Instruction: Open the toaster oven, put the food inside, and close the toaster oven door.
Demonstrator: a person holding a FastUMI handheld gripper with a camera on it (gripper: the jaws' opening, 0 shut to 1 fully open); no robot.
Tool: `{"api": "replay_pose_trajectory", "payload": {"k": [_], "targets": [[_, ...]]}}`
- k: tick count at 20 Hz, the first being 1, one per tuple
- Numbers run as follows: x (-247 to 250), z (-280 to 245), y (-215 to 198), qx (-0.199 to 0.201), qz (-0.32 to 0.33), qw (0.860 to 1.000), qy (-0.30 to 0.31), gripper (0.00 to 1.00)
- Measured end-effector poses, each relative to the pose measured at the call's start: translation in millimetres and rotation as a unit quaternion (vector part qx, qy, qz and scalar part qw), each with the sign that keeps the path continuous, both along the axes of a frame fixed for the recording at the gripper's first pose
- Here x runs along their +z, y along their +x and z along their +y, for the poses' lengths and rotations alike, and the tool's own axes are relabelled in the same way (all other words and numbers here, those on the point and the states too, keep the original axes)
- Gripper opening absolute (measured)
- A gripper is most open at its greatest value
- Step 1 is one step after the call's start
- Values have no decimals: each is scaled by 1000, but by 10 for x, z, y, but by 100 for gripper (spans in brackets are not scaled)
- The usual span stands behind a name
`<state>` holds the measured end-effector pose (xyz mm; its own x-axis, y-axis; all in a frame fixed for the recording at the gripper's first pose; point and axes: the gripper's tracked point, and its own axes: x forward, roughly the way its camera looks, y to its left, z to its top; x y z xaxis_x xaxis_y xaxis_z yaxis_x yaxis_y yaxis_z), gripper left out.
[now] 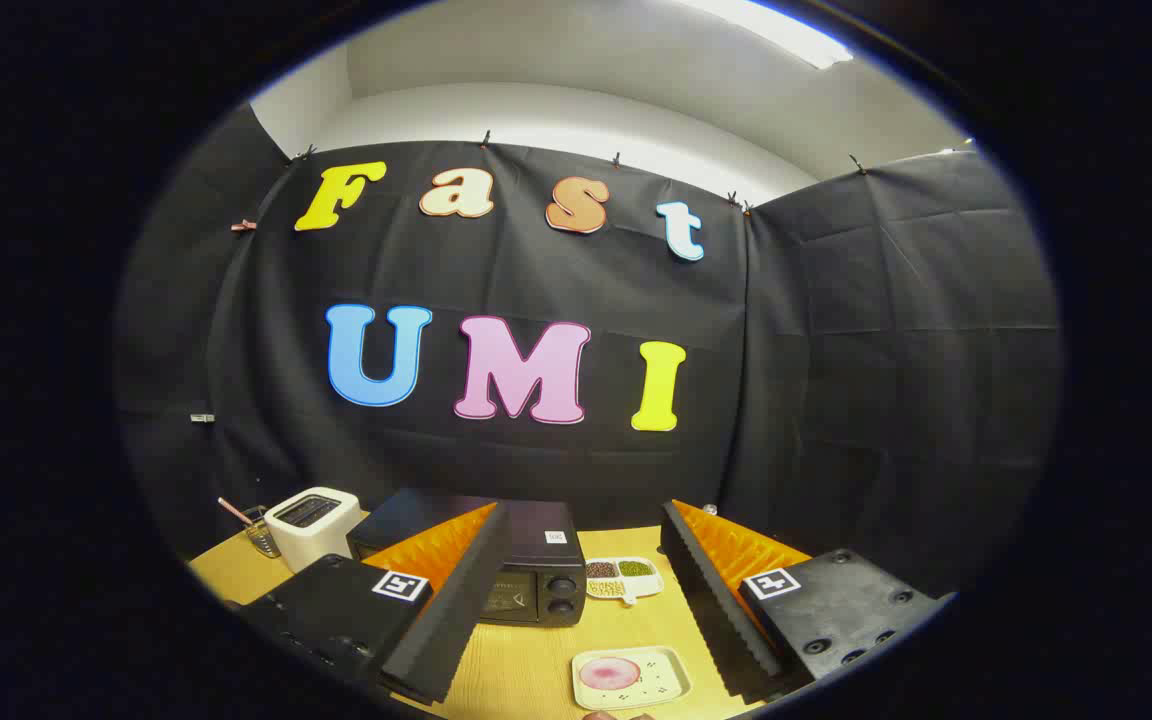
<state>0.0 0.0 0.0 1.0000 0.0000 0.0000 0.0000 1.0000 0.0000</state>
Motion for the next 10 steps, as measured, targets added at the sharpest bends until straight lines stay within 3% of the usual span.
{"api": "replay_pose_trajectory", "payload": {"k": [10], "targets": [[-42,67,36,-4,14,1000,7,98]]}}
